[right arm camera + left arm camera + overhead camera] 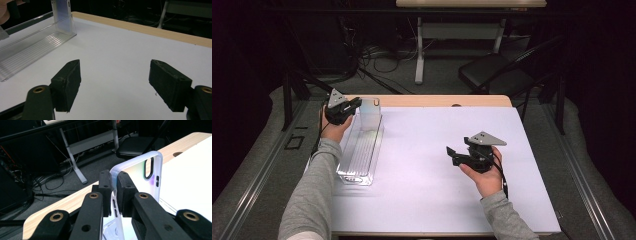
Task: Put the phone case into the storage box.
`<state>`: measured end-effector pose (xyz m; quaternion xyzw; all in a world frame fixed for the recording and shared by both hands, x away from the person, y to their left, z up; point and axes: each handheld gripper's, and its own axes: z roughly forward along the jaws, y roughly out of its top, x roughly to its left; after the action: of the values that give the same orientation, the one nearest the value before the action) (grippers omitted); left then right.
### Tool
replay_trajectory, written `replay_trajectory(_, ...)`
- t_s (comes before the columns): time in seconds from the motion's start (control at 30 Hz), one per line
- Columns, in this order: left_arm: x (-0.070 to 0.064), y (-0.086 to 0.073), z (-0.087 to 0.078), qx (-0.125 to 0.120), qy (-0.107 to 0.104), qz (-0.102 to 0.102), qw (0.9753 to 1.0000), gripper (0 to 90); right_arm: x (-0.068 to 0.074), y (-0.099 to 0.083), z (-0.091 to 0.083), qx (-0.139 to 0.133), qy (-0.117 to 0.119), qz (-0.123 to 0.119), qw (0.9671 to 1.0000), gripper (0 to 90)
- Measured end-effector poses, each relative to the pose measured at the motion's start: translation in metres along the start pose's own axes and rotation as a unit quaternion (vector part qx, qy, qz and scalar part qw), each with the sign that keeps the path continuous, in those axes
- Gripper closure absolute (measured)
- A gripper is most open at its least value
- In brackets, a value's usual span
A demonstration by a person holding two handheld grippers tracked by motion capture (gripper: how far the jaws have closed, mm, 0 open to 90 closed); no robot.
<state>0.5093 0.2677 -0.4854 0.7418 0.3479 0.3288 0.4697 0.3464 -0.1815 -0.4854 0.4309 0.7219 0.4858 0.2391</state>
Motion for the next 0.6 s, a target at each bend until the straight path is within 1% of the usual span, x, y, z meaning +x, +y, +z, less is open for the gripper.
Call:
replay_trajectory(0.1,0.0010,-0.0005,-0.0001,0.000,0.000,0.004,1.0000,83.2,0.0000,-0.0003,0.0003,0.000,0.000,0.000,1.0000,25.5)
replay_trajectory(0.33,0.0028,-0.0020,-0.0005,0.000,0.002,0.007,1.0000,82.8,0.0003,-0.0003,0.0002,0.001,0.000,0.001,1.0000,25.6)
replay_trajectory(0.6,0.0059,-0.0044,-0.0012,0.001,0.003,-0.001,1.0000,82.5,0.0000,-0.0005,0.0003,0.000,-0.001,0.000,1.0000,25.7)
